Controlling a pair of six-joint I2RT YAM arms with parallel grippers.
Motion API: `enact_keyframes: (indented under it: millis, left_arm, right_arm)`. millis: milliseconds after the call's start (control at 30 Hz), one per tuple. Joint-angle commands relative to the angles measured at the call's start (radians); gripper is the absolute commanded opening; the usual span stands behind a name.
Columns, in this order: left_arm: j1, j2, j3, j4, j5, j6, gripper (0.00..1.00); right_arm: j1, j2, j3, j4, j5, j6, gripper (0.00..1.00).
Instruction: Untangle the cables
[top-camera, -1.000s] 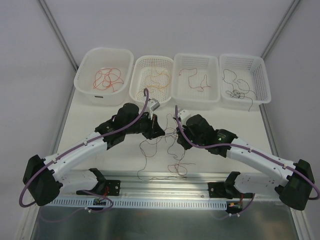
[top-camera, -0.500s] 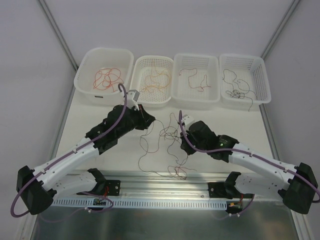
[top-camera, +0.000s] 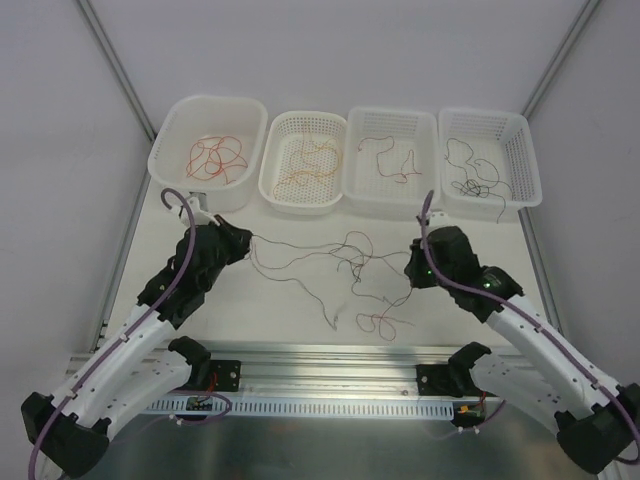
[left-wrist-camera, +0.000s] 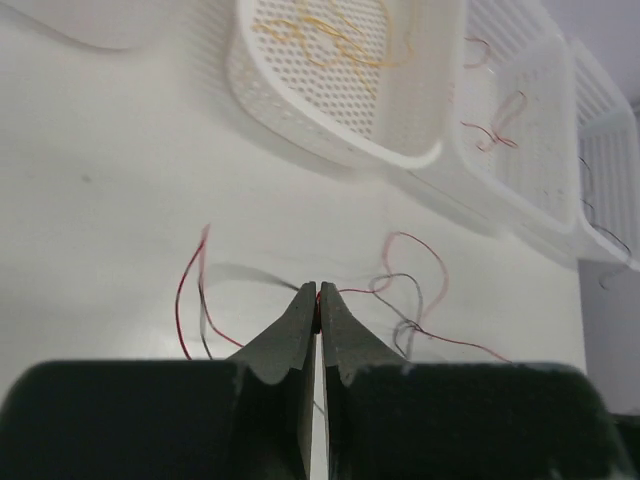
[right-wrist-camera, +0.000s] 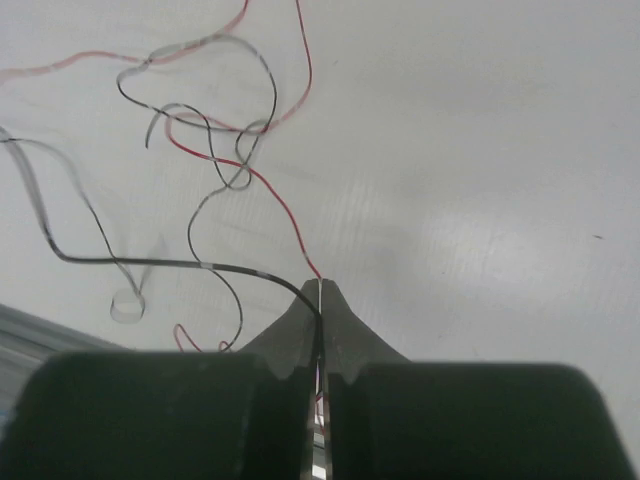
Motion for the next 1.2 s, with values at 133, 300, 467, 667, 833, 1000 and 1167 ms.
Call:
enact_keyframes:
  millis: [133, 300, 467, 667, 833, 1000, 1167]
  left_arm:
    - [0.216, -0.045, 0.037, -0.173, -0.125, 0.109, 0.0]
    - [0.29, 0.006, 0.123, -0.202, -0.178, 0.203, 0.0]
    - [0.332, 0.053, 0.2, -0.239, -0.234, 0.289, 0.0]
    - [0.332, 0.105, 0.232, -0.236, 0.105, 0.407, 0.0]
    - [0.3, 0.13, 0.214, -0.221, 0.399, 0.389, 0.0]
    - [0.171, 0.141, 0.214, -0.218, 0.435, 0.376, 0.0]
    - [0.008, 0.191, 0.24, -0.215, 0.424, 0.361, 0.0]
  right_arm:
    - [-0.469, -0.082, 0.28, -0.145, -0.114, -0.046, 0.01]
    - [-0.698, -0.048, 0.466, -0.162, -0.211, 0.004, 0.01]
    - [-0.751, 0.033, 0.554, -0.185, -0.241, 0.041, 0.01]
    - [-0.712, 0.131, 0.47, -0.275, -0.347, -0.076, 0.05]
    - [-0.524, 0.101, 0.334, -0.271, -0.267, -0.132, 0.66]
    - [-0.302, 0.065, 0.314, -0.171, -0.348, -0.23, 0.86]
    - [-0.095, 0.093, 0.281, 0.129, -0.544, -0.201, 0.91]
